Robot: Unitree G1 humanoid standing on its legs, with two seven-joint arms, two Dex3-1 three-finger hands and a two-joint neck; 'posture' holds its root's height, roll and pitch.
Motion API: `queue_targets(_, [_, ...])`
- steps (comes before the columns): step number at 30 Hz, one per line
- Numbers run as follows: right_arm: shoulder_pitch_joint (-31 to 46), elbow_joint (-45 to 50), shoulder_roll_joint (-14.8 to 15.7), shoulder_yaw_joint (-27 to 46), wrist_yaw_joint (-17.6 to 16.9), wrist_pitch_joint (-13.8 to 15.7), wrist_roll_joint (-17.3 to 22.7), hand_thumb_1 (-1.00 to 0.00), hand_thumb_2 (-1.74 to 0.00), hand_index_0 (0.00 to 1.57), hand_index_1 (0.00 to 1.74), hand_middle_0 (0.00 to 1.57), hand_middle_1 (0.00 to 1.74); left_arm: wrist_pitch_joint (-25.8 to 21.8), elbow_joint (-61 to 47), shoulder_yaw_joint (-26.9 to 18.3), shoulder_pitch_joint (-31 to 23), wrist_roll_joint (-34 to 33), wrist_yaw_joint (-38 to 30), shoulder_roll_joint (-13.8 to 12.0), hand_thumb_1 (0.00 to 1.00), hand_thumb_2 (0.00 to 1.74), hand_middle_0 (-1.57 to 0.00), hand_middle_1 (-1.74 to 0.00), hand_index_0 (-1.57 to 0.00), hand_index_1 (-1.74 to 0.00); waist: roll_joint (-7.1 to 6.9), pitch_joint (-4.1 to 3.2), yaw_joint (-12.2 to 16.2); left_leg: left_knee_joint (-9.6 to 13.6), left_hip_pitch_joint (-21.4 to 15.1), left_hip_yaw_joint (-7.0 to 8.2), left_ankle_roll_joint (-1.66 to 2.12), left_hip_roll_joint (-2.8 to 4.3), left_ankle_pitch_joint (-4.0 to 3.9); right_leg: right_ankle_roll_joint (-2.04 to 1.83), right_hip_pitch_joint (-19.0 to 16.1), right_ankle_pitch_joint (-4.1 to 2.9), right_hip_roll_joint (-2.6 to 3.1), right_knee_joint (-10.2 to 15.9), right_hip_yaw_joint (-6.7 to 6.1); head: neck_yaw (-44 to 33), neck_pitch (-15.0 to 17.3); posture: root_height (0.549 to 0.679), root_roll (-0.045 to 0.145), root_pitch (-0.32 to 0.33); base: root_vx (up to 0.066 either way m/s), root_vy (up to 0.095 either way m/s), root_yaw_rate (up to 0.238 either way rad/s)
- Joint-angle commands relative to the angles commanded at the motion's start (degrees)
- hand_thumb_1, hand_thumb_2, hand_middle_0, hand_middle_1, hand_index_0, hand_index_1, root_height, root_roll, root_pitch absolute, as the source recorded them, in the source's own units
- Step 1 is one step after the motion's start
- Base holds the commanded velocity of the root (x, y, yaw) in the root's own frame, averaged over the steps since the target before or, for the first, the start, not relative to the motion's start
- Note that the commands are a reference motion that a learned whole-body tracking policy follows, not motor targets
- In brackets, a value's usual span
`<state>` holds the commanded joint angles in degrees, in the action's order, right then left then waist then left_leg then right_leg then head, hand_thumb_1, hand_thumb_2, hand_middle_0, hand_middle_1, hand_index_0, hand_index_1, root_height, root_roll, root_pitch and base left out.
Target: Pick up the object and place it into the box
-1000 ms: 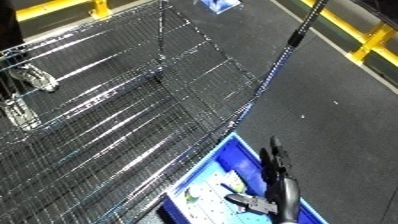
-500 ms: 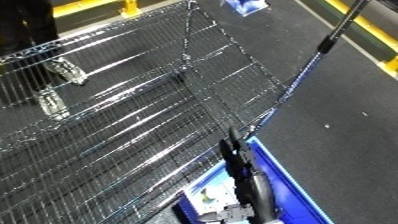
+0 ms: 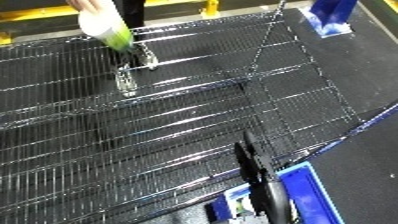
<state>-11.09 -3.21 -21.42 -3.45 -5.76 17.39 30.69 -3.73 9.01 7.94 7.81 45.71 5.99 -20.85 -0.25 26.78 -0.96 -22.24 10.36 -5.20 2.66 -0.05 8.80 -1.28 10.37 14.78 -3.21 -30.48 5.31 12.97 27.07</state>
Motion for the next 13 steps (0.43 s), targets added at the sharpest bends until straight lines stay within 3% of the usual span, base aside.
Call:
queue_targets(6, [-0.5, -0.8, 0.4, -1.0, 0.6, -0.3, -1.0, 0.0, 0.0, 0.0, 0.0, 0.0, 0.0, 0.3, 0.4, -0.2, 0.2, -0.5, 0.6, -0.1, 1.0, 1.74, -1.57, -1.74, -1.57, -1.74, -0.6, -0.16, -1.0, 0.6, -0.7, -0.5, 0.01, 0.03, -0.44, -0.24, -1.1, -0.06, -0.15, 0.3, 0.68, -1.1, 1.0, 0.666, 0.047, -0.045, 0.059, -0.02, 0.111])
queue_targets(13, [-0.4, -1.0, 0.8, -1.7, 0.1, -0.6, -1.4, 0.0, 0.0, 0.0, 0.0, 0.0, 0.0, 0.7, 0.4, -0.4, -0.3, -1.0, 1.2, -0.1, 1.0, 1.74, -1.57, -1.74, -1.57, -1.74, -0.9, -0.39, -1.5, 0.7, -1.3, -0.67, 0.04, 0.14, -0.62, -0.33, -2.0, -0.04, -0.27, 0.3, 1.02, -0.7, 2.4, 0.666, 0.044, -0.056, 0.045, -0.004, 0.032])
